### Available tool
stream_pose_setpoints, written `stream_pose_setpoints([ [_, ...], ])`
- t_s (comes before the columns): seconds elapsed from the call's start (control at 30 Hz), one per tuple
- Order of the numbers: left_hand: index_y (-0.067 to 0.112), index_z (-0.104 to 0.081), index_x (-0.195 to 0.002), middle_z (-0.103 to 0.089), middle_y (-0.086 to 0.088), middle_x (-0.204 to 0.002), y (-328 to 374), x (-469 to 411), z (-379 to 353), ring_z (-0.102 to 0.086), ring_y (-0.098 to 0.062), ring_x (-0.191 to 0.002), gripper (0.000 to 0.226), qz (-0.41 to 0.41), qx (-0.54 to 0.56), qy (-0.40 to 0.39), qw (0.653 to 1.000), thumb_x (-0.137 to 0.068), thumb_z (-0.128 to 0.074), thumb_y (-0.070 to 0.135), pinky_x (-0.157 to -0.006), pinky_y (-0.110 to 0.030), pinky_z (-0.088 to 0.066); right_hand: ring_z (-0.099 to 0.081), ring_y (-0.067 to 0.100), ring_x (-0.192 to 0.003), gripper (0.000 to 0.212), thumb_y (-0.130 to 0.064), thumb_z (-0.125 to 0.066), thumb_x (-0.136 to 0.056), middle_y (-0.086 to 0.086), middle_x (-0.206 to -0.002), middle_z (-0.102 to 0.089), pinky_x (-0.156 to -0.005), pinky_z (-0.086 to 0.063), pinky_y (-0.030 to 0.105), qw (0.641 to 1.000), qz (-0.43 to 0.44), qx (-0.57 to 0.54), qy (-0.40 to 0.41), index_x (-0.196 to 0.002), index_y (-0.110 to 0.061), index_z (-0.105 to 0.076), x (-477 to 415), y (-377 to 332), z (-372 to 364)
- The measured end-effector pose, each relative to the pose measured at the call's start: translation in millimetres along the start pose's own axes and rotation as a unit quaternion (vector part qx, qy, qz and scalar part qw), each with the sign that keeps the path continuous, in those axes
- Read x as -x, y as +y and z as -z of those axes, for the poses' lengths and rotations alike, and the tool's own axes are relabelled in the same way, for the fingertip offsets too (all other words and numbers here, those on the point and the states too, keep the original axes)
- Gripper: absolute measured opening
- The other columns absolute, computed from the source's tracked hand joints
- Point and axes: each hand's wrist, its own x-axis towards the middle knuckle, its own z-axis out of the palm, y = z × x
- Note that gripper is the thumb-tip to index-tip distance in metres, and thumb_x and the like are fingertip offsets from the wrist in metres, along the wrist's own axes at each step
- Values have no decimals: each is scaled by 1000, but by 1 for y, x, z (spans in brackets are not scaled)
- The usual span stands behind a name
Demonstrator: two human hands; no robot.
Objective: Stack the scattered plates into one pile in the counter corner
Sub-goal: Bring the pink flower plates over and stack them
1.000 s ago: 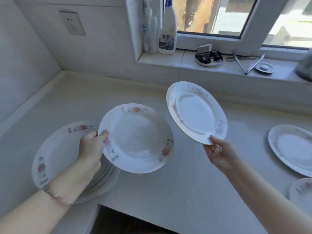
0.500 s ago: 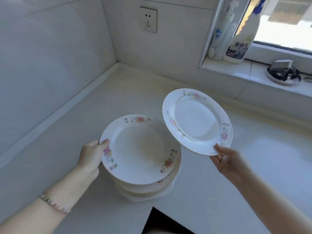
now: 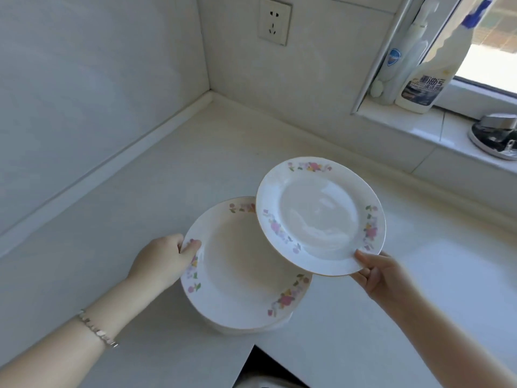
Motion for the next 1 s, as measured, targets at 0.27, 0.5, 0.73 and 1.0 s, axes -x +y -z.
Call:
stream_pose_setpoints([
  [0.27, 14, -39, -79, -56, -13, -88, 6, 1, -15, -58, -35, -86, 29, -23, -32, 66, 997, -93, -42, 39, -66, -35, -42, -64, 14, -52, 31, -5, -71, -60, 5, -68, -69, -50, -56, 24, 994, 20, 105, -40, -90, -4, -65, 11, 0, -10],
  [0.5, 13, -40, -137, -59, 5, -102, 20, 14, -36, -57, -8, -92, 39, 70, 445, 31, 892, -102, -27, 23, -77, 3, -41, -68, 19, -57, 19, 9, -50, -82, 13, -77, -70, -53, -57, 28, 980, -44, 186, -54, -93, 2, -64, 9, 18, -22],
  [0.73, 20, -47, -136, -50, -7, -140, 15, 11, -39, -47, -22, -129, 46, 87, 492, 21, 866, -100, -25, 39, -113, -40, -33, -62, 17, -45, 13, -5, -49, -89, 3, -58, -65, -44, -49, 25, 931, 21, 363, -32, -81, -8, -58, 11, 30, -41],
  [1.0, 37, -62, -108, -64, 10, -118, 12, 6, -39, -55, -13, -117, 38, 95, 523, -4, 847, -94, -29, 47, -89, -23, -41, -42, 19, -50, 45, -44, -54, -84, -3, -50, -39, -52, -32, 25, 776, 45, 629, 0, -54, -16, -35, 7, 41, -48],
])
